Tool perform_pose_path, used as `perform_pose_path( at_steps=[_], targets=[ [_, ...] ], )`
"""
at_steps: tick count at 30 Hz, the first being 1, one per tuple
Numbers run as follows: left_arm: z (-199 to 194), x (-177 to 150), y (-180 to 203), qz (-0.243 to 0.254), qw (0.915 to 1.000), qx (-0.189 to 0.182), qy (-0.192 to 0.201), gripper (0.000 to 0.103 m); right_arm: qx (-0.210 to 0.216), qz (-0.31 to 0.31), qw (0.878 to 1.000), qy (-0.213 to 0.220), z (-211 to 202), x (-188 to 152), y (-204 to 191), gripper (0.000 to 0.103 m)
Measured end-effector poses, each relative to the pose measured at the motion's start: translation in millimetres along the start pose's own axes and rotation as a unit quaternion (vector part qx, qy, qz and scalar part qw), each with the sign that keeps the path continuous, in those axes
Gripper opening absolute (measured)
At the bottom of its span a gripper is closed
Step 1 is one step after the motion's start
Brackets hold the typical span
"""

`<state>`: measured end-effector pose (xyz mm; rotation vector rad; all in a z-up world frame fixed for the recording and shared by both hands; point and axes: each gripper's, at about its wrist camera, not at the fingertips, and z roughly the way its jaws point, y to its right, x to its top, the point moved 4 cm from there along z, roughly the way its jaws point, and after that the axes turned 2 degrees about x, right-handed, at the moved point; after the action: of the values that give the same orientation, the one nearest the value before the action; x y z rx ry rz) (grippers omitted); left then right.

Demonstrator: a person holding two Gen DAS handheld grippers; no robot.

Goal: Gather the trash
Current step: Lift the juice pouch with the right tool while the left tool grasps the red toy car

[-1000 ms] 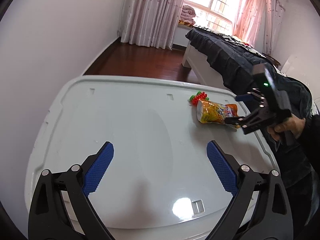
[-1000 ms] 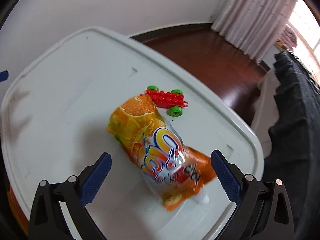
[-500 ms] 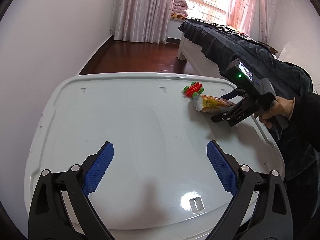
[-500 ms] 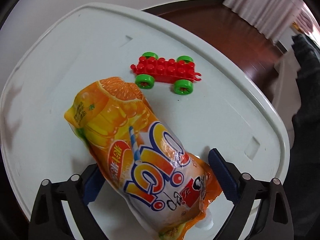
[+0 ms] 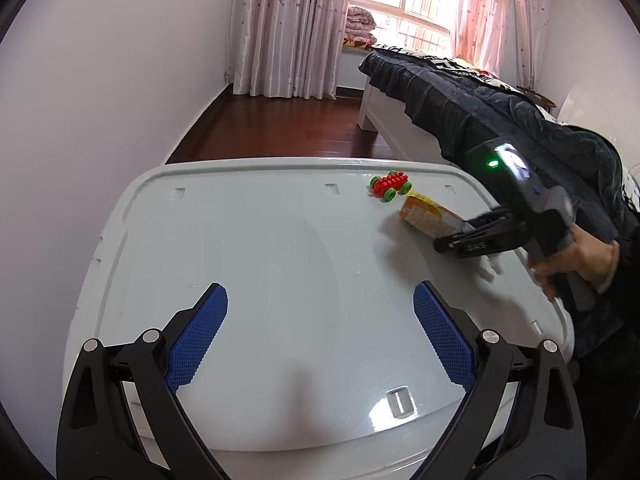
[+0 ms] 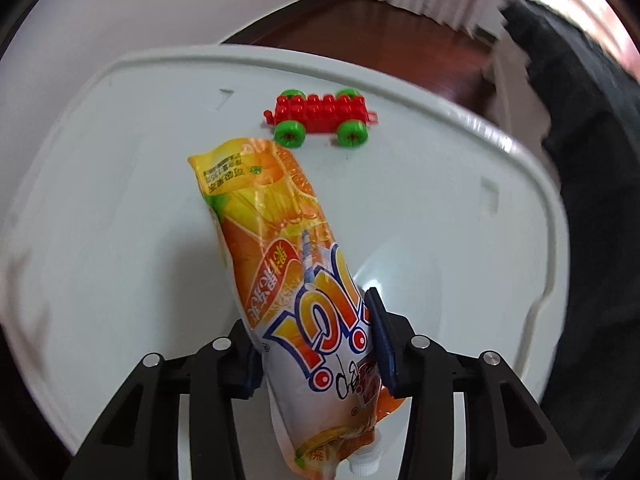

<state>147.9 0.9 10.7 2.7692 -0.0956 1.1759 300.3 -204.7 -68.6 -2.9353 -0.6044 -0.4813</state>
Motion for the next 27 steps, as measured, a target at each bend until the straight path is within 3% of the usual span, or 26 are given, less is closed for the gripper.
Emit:
perform_pose_path(
  at_steps=[4, 10, 16, 21, 27],
  targets=[
    [8.1, -5.9, 5.6, 0.014, 0.9996, -0.003, -0.025, 0.092, 0.061, 0.095, 0.993, 0.014, -15.6, -22.9, 1.1, 0.043],
    [26.9, -1.4, 31.0, 0.072, 0.9946, -0.037, -0.065, 0.092, 0.093, 0.18, 0.977, 0.071, -58.2, -82.3, -11.7, 0.043],
    [81.8, 33.8, 65.1, 0.186, 0.9775, -0.072, -0.069, 0.092, 0.096, 0.211, 0.962, 0.145, -83.9, -105.9, -6.8, 0.043],
    [137.3, 62.6, 96.2, 0.26, 0.9611, -0.069, -0.063, 0.092, 0.089, 0.223, 0.96, 0.144, -79.7, -108.8, 9.2, 0.044],
    [198.2, 94.2, 121.6, 0.301, 0.9473, -0.082, -0.073, 0.092, 0.09, 0.261, 0.951, 0.14, -81.9, -120.8, 31.8, 0.044]
  ],
)
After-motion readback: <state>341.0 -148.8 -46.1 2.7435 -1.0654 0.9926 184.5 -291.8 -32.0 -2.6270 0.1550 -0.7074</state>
